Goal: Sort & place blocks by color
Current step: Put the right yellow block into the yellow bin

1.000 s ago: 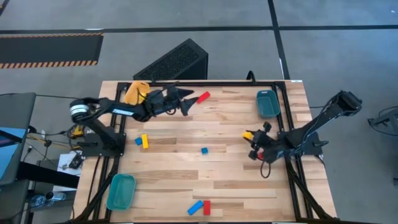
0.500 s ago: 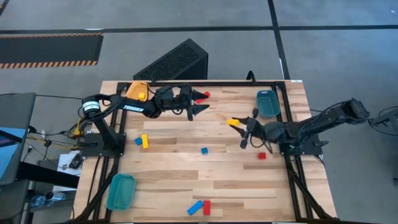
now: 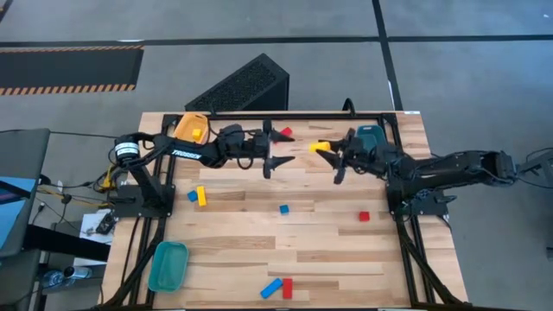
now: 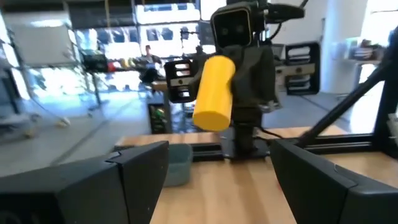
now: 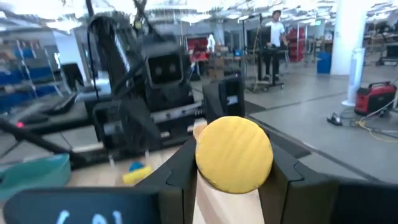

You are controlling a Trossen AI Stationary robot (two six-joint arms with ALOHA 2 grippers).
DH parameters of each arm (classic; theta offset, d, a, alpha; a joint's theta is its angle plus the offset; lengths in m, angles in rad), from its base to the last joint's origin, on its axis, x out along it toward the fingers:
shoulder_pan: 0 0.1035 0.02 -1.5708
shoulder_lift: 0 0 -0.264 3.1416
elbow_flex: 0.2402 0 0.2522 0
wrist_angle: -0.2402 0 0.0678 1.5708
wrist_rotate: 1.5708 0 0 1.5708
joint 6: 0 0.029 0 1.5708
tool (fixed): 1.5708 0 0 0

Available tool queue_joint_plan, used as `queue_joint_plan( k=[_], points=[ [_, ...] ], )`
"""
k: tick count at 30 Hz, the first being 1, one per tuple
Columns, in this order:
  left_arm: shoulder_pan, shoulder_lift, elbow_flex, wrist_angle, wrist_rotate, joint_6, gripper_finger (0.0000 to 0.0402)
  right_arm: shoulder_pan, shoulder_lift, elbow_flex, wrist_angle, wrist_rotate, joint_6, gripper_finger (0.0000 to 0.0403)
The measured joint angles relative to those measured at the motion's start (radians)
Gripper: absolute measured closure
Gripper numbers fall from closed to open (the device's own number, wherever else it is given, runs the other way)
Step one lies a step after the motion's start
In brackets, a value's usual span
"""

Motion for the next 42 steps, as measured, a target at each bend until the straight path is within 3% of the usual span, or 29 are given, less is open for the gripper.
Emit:
queue_joint_plan(
  k=[7, 15, 25, 42],
  points=[
    [0.001, 0.000, 0.000, 0.019, -0.087, -0.001, 0.0129, -0.040, 0.101, 0.070, 0.019, -0.004, -0.004, 0.0276],
    [0.018, 0.000, 0.000, 0.010, -0.095, -0.054, 0.0129, -0.076, 0.241, 0.151, 0.005, -0.053, -0.034, 0.0273],
    [0.051, 0.000, 0.000, -0.064, 0.079, -0.048, 0.0129, -0.086, 0.310, 0.185, 0.001, -0.087, -0.070, 0.0272],
    [0.028, -0.002, 0.000, -0.071, 0.138, 0.061, 0.0129, -0.077, 0.310, 0.185, -0.007, -0.091, -0.065, 0.0272]
  ],
)
